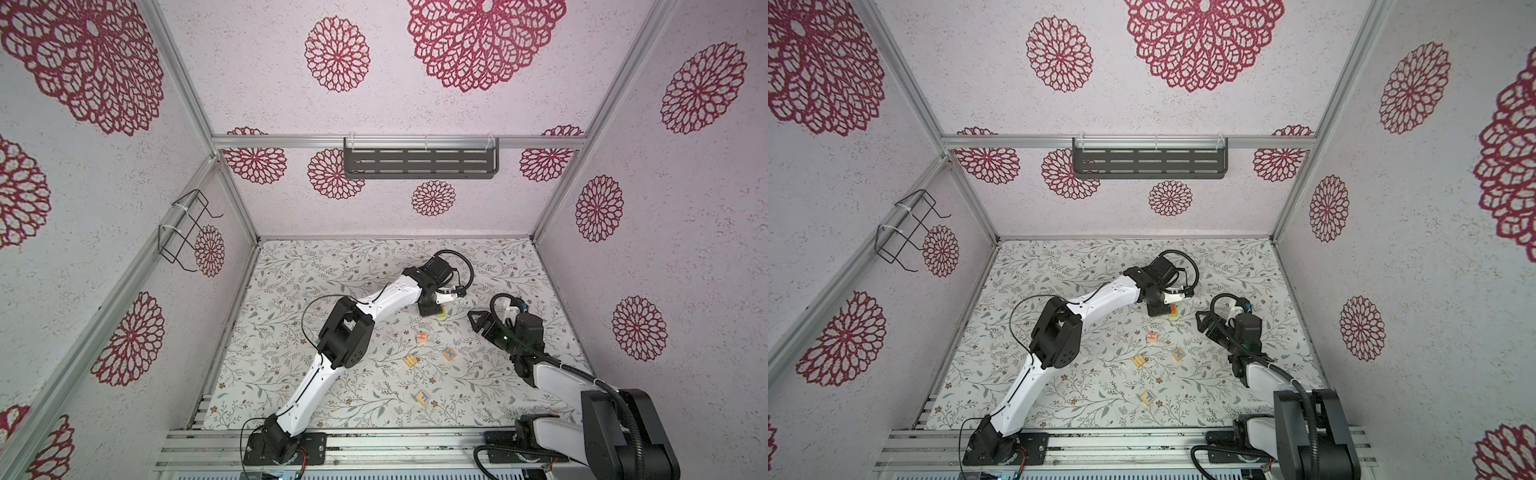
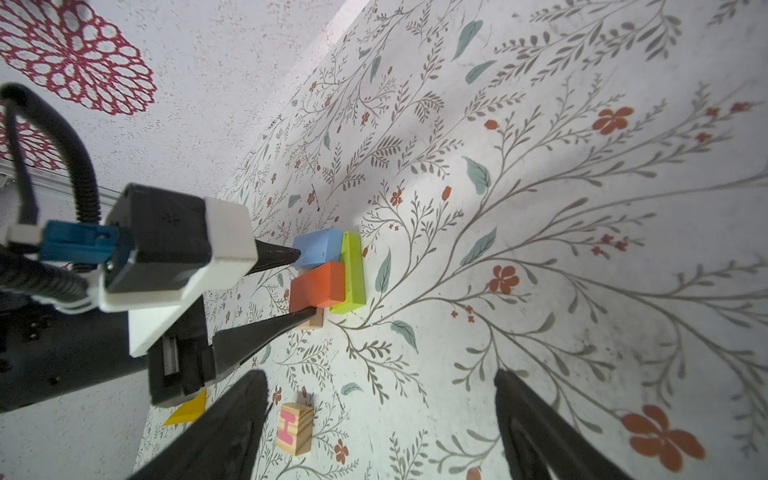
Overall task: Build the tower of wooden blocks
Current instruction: 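Lower the red block onto the green block beside the blue block, then open the left gripper and lift away while right gripper moves toward orange block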
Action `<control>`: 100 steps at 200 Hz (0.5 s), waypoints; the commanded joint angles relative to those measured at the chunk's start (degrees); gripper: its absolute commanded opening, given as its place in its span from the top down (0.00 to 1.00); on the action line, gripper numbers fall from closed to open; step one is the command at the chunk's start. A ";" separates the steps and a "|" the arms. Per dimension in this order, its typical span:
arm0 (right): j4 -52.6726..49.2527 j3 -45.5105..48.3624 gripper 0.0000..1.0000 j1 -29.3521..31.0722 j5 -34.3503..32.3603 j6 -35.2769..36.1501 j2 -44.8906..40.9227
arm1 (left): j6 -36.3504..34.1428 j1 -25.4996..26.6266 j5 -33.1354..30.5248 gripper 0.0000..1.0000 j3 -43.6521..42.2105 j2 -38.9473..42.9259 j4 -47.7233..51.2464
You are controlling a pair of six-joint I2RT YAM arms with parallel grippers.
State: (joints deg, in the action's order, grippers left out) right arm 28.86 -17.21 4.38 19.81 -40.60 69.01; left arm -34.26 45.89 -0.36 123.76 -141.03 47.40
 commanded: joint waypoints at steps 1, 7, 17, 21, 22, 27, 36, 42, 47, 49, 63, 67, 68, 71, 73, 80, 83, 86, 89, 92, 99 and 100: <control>1.80 -0.17 0.12 -0.25 1.09 -0.29 -0.59 | -1.03 0.58 1.24 0.41 -0.76 1.34 0.35; 1.26 -0.35 0.12 -0.25 1.08 -0.13 -0.75 | -0.89 0.56 1.57 0.39 -1.08 1.79 0.49; 0.24 -0.76 0.12 -0.26 1.01 0.22 -1.34 | -0.64 0.60 2.01 0.37 -1.88 2.65 0.44; -0.32 -0.97 0.12 -0.25 0.91 0.44 -1.60 | -0.55 0.68 1.96 0.36 -2.29 3.20 0.42; -0.49 -0.97 0.12 -0.25 0.92 0.44 -1.69 | -0.50 0.64 2.00 0.35 -2.38 3.25 0.37; -1.23 -1.21 0.12 -0.30 0.72 0.70 -2.17 | -0.34 0.69 2.02 0.34 -2.96 3.85 0.33; -3.04 -1.78 0.12 -0.25 0.25 1.37 -3.18 | 0.01 0.78 1.62 0.33 -4.10 5.04 0.22; -4.34 -2.23 0.12 -0.25 -0.11 1.95 -3.96 | 0.28 0.87 1.23 0.31 -4.99 5.99 0.16; -5.62 -2.56 0.12 -0.30 -0.53 2.50 -4.66 | 0.63 0.92 0.88 0.30 -5.91 6.79 -0.12; -6.11 -2.67 0.13 -0.26 -0.65 2.71 -5.03 | 0.76 0.88 0.75 0.28 -6.28 7.25 -0.22; -10.16 -4.00 0.14 -0.25 -1.98 4.32 -7.12 | 2.19 1.05 -0.25 0.18 -9.49 10.51 -1.23; -11.55 -4.61 0.14 -0.25 -2.39 4.73 -7.63 | 2.81 1.12 -0.40 0.14 -10.71 11.58 -1.81; -11.90 -4.73 0.14 -0.25 -2.49 4.87 -7.73 | 3.02 1.12 -0.42 0.13 -11.03 11.84 -1.93; -12.79 -5.16 0.15 -0.27 -2.64 5.17 -8.14 | 3.51 1.13 -0.37 0.08 -12.00 12.93 -2.48; -13.44 -5.43 0.15 -0.26 -2.80 5.42 -8.38 | 3.76 1.18 -0.42 0.03 -12.68 13.71 -2.92; -15.53 -6.37 0.16 -0.25 -3.01 5.96 -9.08 | 4.49 1.13 -0.64 0.02 -15.55 16.04 -5.06; -16.27 -6.62 0.16 -0.25 -3.12 6.11 -9.47 | 4.71 1.19 -0.86 0.03 -16.85 17.26 -6.33; -17.02 -7.01 0.16 -0.25 -3.15 6.30 -9.82 | 4.94 1.22 -1.03 0.03 -18.26 18.44 -7.44; -17.74 -7.31 0.17 -0.28 -3.17 6.51 -10.09 | 5.17 1.22 -1.33 0.03 -19.59 19.43 -8.33; -18.62 -7.62 0.17 -0.26 -3.20 6.70 -10.55 | 5.42 1.22 -1.51 0.03 -20.76 20.57 -9.07; -20.28 -8.19 0.18 -0.17 -3.22 6.96 -11.41 | 6.23 1.22 -2.02 0.03 -23.18 23.08 -10.66; -20.53 -8.28 0.18 -0.17 -3.21 6.99 -11.47 | 6.36 1.22 -2.10 0.03 -23.46 23.43 -10.79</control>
State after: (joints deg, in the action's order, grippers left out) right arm 15.59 -22.13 4.36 18.04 -37.06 60.64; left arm -30.44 46.26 -1.04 105.95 -127.26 43.97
